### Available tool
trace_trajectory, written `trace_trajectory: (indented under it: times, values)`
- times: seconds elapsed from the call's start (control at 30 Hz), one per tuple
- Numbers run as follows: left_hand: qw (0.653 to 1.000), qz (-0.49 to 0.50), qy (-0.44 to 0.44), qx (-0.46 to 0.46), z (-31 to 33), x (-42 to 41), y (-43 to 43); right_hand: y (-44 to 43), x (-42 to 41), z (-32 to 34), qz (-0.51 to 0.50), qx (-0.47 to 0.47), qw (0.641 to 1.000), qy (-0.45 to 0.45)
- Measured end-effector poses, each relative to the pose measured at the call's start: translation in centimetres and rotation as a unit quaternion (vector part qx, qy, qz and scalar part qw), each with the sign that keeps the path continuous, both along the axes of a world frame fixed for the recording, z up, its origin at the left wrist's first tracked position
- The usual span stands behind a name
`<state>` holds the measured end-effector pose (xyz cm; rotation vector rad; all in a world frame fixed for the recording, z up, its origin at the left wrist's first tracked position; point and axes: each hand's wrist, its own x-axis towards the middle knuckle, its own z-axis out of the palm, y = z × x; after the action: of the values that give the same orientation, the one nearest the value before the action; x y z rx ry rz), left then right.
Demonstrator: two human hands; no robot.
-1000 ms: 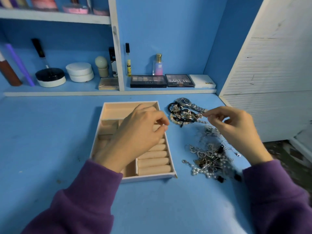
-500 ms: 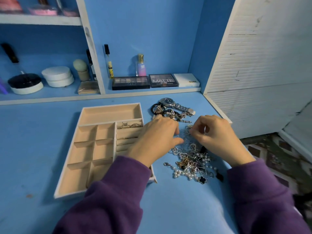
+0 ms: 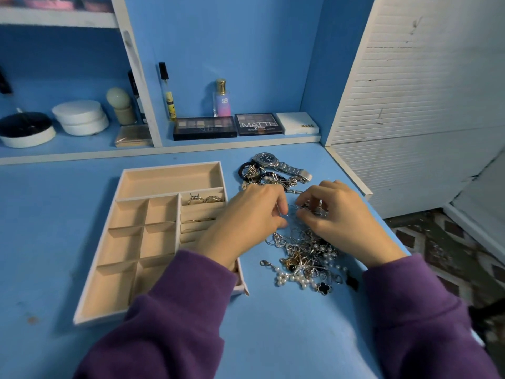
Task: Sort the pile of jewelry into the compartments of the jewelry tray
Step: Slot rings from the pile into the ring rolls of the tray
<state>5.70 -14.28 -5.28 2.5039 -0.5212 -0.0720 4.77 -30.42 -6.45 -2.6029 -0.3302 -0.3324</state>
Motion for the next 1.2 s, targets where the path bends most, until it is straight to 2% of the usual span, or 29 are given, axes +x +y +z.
trace_trajectory:
  times: [0.27, 0.53, 0.97, 1.2]
  values:
    - [0.997, 0.053, -0.045, -0.035, 0.2, 0.3, 0.9, -0.4, -0.7, 0.7, 0.031, -0.011, 0.999, 0.033]
    - [0.998, 0.038, -0.046, -0.023, 0.2, 0.2, 0.8, -0.3, -0.8, 0.7, 0.054, -0.042, 0.995, 0.068]
    - [0.997, 0.041, -0.058, -0.026, 0.0, 0.3, 0.9, 0.7, -0.4, 0.1, 0.062, -0.02, 0.998, 0.027]
    - [0.996, 0.049, -0.061, -0.035, 0.2, 0.3, 0.8, 0.3, -0.3, 0.2, 0.033, 0.049, 0.998, -0.003]
